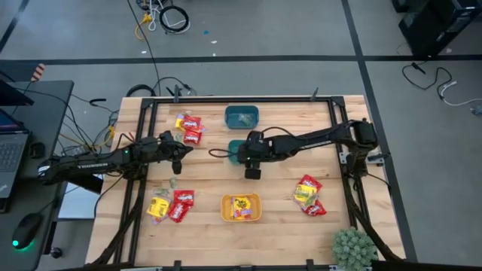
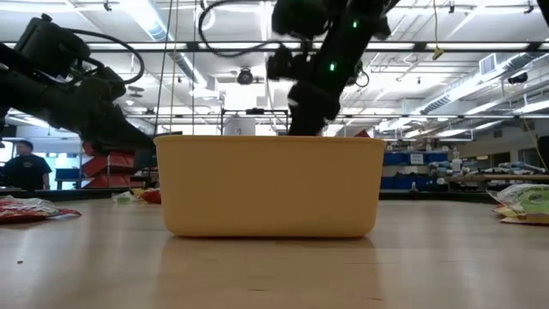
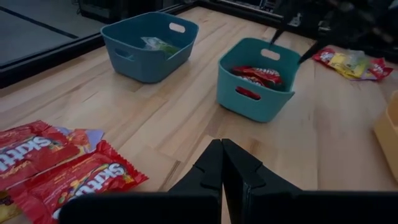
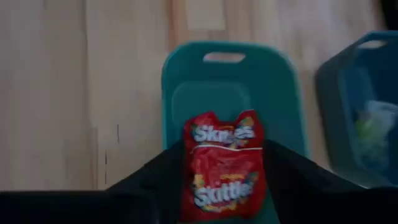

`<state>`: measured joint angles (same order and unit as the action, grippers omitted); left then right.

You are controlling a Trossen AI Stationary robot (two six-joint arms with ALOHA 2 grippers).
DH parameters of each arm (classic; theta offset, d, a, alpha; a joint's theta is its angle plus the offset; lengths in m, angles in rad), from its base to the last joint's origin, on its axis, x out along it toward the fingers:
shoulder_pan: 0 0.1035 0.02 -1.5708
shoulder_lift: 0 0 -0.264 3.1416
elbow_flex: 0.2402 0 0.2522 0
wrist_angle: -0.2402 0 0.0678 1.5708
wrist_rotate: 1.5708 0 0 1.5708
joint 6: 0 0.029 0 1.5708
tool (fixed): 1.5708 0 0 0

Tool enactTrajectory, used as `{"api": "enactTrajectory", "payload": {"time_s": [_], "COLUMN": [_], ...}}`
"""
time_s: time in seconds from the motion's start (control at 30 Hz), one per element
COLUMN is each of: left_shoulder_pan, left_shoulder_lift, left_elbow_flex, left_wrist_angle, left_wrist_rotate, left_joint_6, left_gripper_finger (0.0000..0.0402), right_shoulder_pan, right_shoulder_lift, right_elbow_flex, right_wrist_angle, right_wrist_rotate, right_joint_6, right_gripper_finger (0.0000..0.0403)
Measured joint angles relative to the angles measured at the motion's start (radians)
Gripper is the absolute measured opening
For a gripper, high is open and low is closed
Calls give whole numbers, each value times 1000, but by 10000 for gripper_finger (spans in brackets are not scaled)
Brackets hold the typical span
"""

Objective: Sort candy
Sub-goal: Put the red candy into the green bin

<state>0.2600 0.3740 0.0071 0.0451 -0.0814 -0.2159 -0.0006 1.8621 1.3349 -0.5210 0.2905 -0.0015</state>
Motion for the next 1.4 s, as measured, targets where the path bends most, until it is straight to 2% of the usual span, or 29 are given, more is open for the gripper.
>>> {"api": "enactTrajectory", "payload": {"time_s": [0.1, 0.17, 0.23, 0.37, 0.4, 0.63, 0.83, 0.97, 1.2, 1.3, 1.4], "left_shoulder_pan": [0, 0, 0, 0, 0, 0, 5, 24, 40, 40, 40], "left_shoulder_lift": [0, 0, 0, 0, 0, 57, 192, 296, 479, 553, 626], "left_elbow_flex": [0, 0, 0, 0, 0, 55, 171, 250, 381, 416, 451], "left_wrist_angle": [10, 10, 8, 9, 9, -61, -188, -251, -343, -345, -348], "left_wrist_rotate": [13, 14, 14, 14, 14, -11, -23, -25, -26, -34, -84], "left_joint_6": [1, 1, 1, 5, 5, 1, -1, 3, 143, 207, 232], "left_gripper_finger": [6, 6, 6, 6, 6, 6, 6, 6, 12, 26, 46], "right_shoulder_pan": [0, 0, 0, 0, 0, -25, -53, -54, -67, -89, -115], "right_shoulder_lift": [-48, -86, -119, -168, -176, -212, -260, -326, -434, -466, -482], "right_elbow_flex": [27, 28, 28, 28, 25, -85, -185, -225, -322, -390, -449], "right_wrist_angle": [-56, -81, -113, -169, -175, -119, -50, -20, 99, 180, 267], "right_wrist_rotate": [0, -1, -24, -59, -64, -74, -71, -31, 17, 0, -7], "right_joint_6": [2, 5, 9, 28, 30, 16, 17, 5, -31, -38, -37], "right_gripper_finger": [199, 177, 136, 27, 15, 2, 1, 0, 1, 1, 1]}}
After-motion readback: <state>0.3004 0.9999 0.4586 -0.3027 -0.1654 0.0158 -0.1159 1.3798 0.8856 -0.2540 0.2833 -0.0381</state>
